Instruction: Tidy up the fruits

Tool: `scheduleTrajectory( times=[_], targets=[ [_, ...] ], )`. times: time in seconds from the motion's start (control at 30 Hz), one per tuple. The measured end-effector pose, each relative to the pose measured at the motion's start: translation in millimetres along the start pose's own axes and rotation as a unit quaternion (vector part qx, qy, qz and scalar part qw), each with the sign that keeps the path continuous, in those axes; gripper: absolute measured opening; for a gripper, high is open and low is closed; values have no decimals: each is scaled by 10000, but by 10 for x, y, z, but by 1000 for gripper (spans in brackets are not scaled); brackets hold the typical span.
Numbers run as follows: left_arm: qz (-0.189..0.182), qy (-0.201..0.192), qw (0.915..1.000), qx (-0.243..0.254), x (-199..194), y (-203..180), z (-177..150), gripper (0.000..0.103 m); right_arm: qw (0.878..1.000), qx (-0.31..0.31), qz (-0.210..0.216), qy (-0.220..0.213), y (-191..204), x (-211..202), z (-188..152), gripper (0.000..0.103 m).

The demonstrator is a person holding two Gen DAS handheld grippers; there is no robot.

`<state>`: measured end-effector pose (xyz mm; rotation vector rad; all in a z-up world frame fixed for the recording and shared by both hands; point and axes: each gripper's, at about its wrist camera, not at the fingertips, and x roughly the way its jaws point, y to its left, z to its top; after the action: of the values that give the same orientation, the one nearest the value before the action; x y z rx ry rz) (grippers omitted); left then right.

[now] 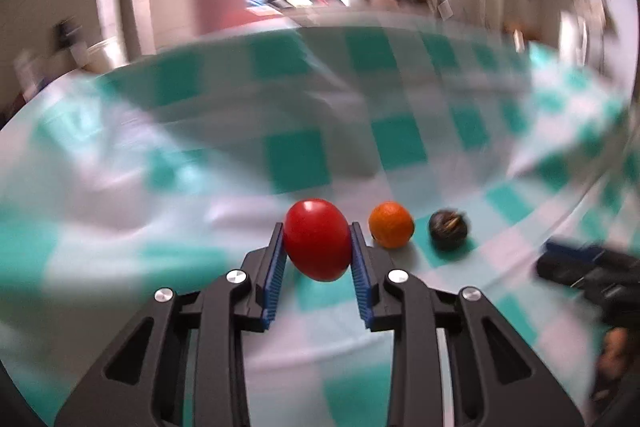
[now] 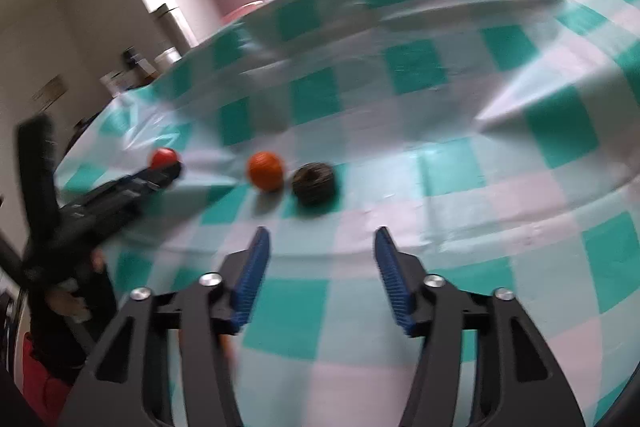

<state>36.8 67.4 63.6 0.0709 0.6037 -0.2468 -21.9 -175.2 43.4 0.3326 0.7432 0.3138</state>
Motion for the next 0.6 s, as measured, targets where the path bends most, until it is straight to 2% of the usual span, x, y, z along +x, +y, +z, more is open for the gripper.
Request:
scheduleTrajectory(
  times=[0.07, 0.1, 0.17, 0.2, 0.27, 0.33, 0.37, 0.4, 0.47, 0.6],
  targets=[
    [-2, -355, 9973, -642, -343, 225, -138, 31, 9992, -199, 309, 131, 136, -3, -77, 68],
    [-146, -567, 9929, -1040, -509, 394, -244, 31, 9984, -312, 425, 212, 210, 11, -108, 72],
    [-427, -676, 9845, -1561, -628, 578, -424, 31, 9955, -646, 577, 381, 435, 33, -210, 77],
    [-456, -628, 9819, -1726, -648, 634, -491, 31, 9939, -839, 538, 480, 553, 64, -264, 77],
    [-519, -630, 9814, -1738, -692, 619, -514, 31, 9892, -1271, 50, 729, 753, 175, -336, 77],
    [-642, -655, 9819, -1659, -681, 531, -496, 31, 9785, -1667, -574, 1072, 909, 337, -408, 74],
    [-684, -653, 9832, -1559, -690, 483, -489, 31, 9749, -1774, -758, 1112, 945, 374, -429, 54],
    [-654, -644, 9856, -1423, -698, 420, -489, 31, 9731, -1826, -900, 1077, 969, 375, -436, 41],
    [-700, -618, 9872, -1292, -725, 351, -508, 31, 9760, -1755, -906, 916, 958, 312, -428, 41],
    [-930, -621, 9845, -1351, -793, 286, -570, 31, 9838, -1517, -829, 475, 854, 26, -424, 41]
  ],
)
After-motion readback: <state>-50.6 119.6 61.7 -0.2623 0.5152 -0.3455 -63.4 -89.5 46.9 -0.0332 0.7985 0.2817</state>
